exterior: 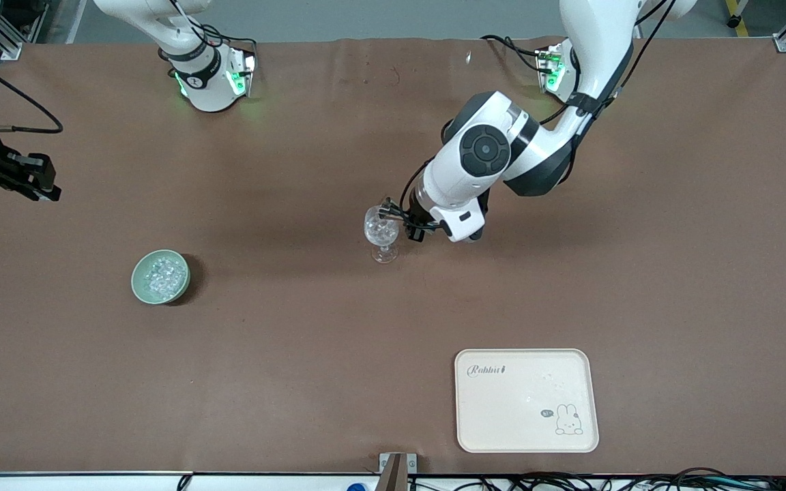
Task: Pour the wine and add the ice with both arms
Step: 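Tilt the jigger over the wine glass with the left gripper to pour, then move the jigger toward the tray while the right gripper carries ice to the glass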
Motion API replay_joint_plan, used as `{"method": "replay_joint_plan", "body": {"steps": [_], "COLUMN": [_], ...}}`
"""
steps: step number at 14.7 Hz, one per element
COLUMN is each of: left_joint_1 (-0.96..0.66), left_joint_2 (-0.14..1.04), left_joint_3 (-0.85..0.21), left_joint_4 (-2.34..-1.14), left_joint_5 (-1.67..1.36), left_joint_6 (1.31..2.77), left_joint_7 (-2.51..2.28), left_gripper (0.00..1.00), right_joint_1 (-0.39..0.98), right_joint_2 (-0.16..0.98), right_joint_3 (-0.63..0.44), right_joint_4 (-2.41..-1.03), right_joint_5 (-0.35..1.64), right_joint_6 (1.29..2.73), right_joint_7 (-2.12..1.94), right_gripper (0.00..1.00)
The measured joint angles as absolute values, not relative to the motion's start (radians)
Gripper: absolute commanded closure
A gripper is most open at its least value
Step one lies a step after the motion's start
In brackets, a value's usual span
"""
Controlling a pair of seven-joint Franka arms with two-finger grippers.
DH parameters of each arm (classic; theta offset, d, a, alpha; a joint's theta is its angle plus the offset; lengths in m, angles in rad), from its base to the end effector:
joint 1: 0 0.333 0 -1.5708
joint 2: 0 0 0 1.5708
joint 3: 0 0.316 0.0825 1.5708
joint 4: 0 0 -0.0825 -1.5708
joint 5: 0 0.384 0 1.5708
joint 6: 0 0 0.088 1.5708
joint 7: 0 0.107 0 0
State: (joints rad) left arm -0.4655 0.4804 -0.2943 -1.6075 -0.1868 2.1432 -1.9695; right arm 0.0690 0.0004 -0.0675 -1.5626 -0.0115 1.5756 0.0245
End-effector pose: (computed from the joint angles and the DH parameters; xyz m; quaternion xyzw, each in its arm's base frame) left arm 0.5110 -0.4597 0.3686 0.7741 0.6149 -0.1360 0.0646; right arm 0.5553 -0.0004 0.6286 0.9999 -0.0115 0.0064 0.0057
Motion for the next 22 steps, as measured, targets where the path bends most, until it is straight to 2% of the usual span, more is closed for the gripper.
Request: {"method": "replay_joint_plan", "body": {"steps": [3,6,12,17,22], "left_joint_1": [-0.459,-0.442,-0.349,-0.186,-0.059], "left_joint_2": [0.489,0.491,0.490,0.534,0.676], "left_joint_3": [-0.289,-0.289,-0.286,-0.281,-0.279], "left_joint_4": [-1.600,-1.591,-1.540,-1.462,-1.346], "left_joint_5": [-0.193,-0.355,-0.578,-0.636,-0.753], "left_joint_6": [2.143,2.140,2.036,2.028,2.050], "left_joint_7": [-1.969,-1.882,-1.678,-1.563,-1.480], "left_gripper": [1.00,1.00,1.00,1.00,1.00], "right_joint_1": [0.069,0.069,0.087,0.241,0.456], "right_joint_2": [0.000,0.000,0.001,0.042,0.195], "right_joint_3": [-0.069,-0.068,-0.060,-0.051,-0.047], "right_joint_4": [-1.563,-1.563,-1.563,-1.574,-1.558], "right_joint_5": [-0.011,-0.011,-0.006,-0.002,0.000], "right_joint_6": [1.577,1.577,1.599,1.661,1.781], "right_joint_7": [0.025,0.024,0.024,0.157,0.448], "right_gripper": [0.99,0.99,0.99,0.99,1.00]}}
